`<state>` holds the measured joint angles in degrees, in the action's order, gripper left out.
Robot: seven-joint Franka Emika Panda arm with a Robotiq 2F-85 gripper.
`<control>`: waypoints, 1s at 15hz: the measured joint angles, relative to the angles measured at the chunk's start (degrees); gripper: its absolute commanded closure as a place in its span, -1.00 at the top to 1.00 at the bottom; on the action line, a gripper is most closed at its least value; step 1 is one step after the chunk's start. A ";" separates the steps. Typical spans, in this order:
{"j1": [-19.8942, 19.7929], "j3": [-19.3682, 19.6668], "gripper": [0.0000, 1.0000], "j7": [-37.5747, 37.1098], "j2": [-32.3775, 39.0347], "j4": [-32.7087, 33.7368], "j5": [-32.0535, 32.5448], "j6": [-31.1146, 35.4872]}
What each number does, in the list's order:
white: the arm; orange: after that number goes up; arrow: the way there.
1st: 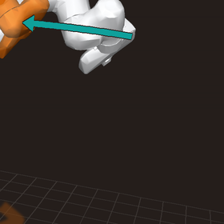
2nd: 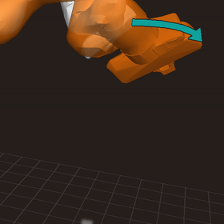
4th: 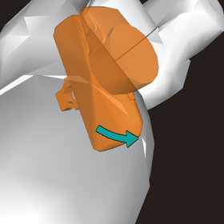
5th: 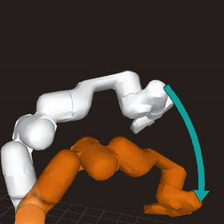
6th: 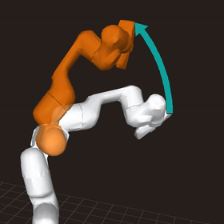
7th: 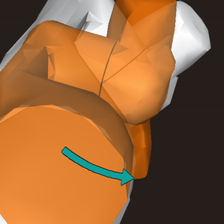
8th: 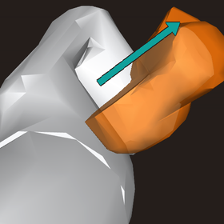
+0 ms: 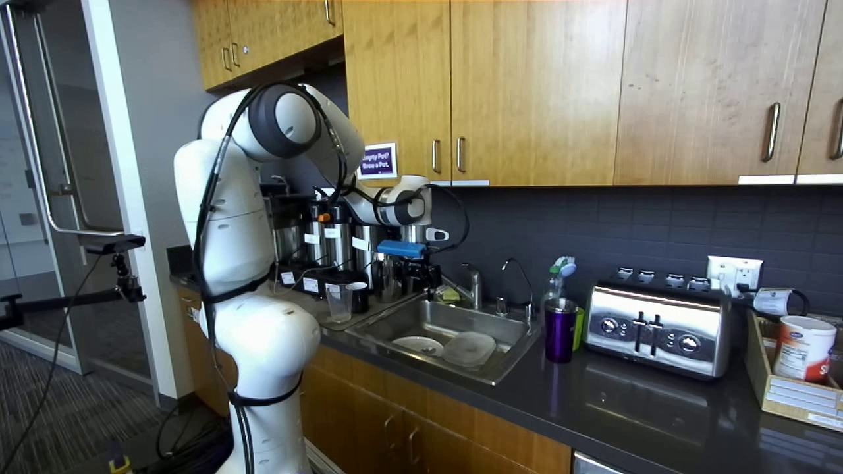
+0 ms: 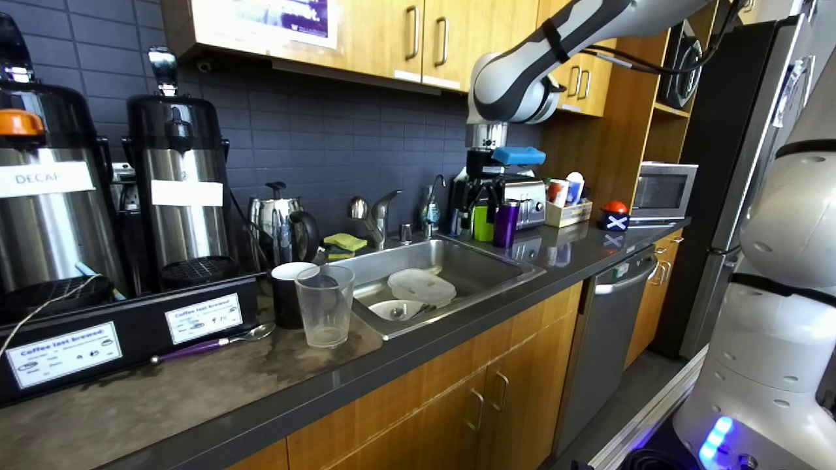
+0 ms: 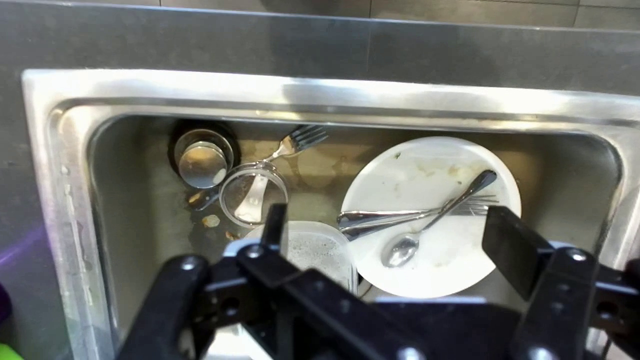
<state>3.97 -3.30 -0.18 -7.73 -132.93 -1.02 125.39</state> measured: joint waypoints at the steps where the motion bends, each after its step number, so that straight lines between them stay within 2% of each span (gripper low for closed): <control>1: 0.09 -0.19 1.00 0.16 1.14 0.80 0.00 0.89; 8: 0.49 -0.98 1.00 1.11 7.85 7.13 0.05 7.63; 15: 0.82 -1.09 1.00 3.30 10.17 10.82 0.05 15.18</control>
<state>4.79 -4.40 3.13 2.44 -122.11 -0.97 140.58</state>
